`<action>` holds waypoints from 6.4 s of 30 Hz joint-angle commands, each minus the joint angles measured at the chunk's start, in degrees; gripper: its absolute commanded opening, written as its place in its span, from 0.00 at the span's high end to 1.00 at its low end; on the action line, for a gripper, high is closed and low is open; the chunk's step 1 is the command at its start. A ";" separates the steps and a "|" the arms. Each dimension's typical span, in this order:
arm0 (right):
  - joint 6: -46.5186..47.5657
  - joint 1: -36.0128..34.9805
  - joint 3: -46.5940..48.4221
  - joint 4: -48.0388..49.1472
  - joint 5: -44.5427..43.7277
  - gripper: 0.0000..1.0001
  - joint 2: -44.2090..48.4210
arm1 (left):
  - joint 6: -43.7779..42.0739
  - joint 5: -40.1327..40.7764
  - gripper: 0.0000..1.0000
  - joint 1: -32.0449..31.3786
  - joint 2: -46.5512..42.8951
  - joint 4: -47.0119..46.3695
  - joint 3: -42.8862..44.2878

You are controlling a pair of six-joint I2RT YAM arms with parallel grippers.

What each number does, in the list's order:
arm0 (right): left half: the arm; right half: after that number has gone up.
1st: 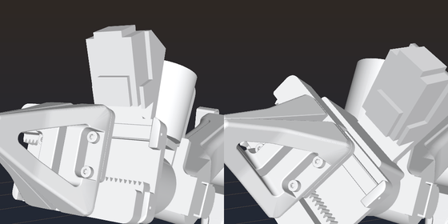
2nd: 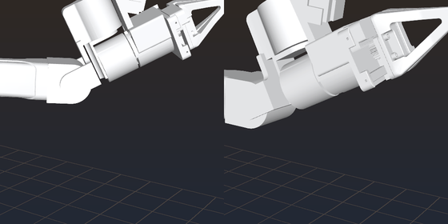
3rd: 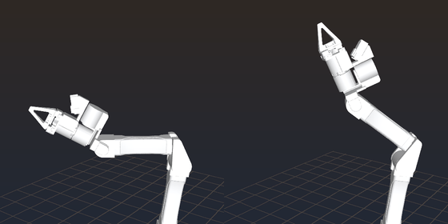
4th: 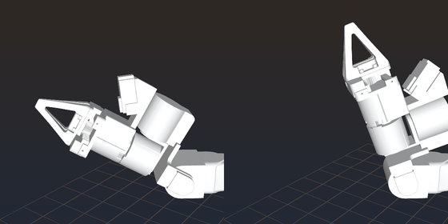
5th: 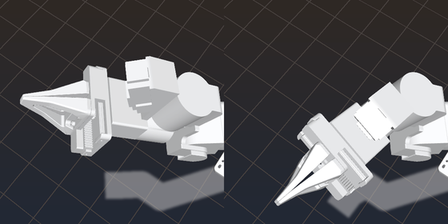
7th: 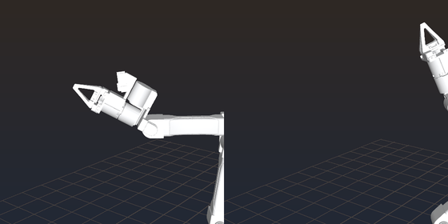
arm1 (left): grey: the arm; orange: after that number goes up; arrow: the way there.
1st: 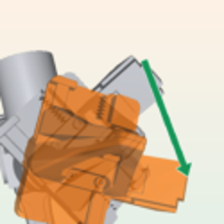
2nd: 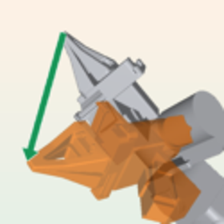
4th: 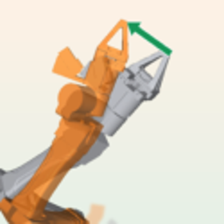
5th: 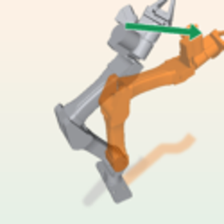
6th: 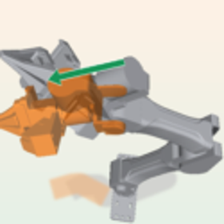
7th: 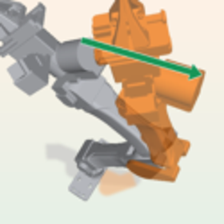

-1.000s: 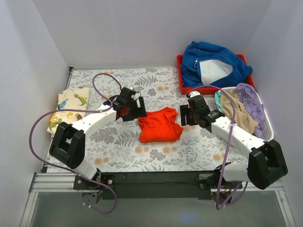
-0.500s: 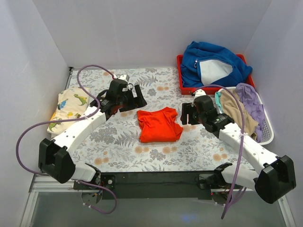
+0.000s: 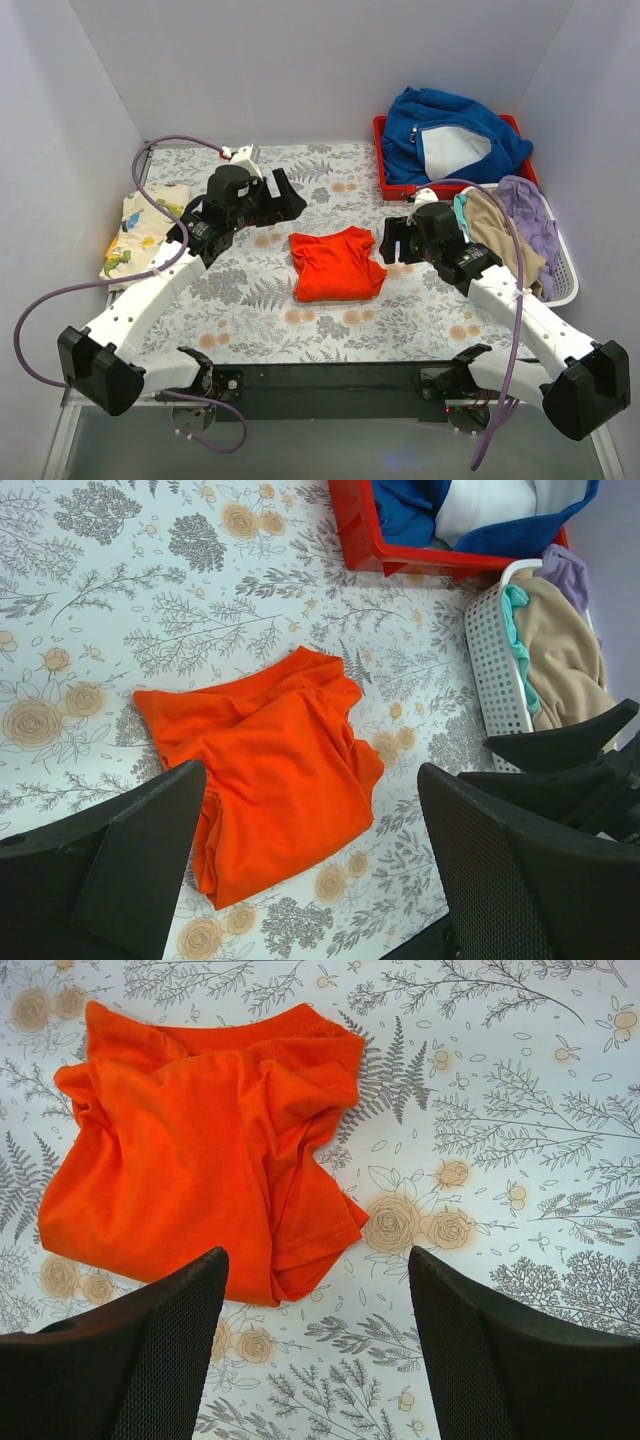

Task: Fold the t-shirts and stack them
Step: Fold the tshirt

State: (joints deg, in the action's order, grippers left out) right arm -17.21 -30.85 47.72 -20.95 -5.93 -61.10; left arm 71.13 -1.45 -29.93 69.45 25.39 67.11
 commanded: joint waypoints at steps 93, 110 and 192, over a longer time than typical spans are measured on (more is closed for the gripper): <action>-4.05 12.66 3.60 28.86 38.19 0.58 -32.32 | 1.29 -7.86 0.64 3.65 24.15 -16.51 -9.11; -6.69 12.66 5.10 28.07 36.79 0.53 -36.10 | 0.41 -8.74 0.64 3.65 28.11 -15.90 -6.03; 2.36 4.93 6.77 23.14 40.13 0.79 -44.46 | 8.06 -21.31 0.59 6.91 26.43 -22.93 -17.98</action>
State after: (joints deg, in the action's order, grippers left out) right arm -14.37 -24.29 53.39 2.11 33.58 -103.61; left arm 79.02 -21.12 -22.06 95.15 3.86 47.48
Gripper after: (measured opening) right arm 0.331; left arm 0.416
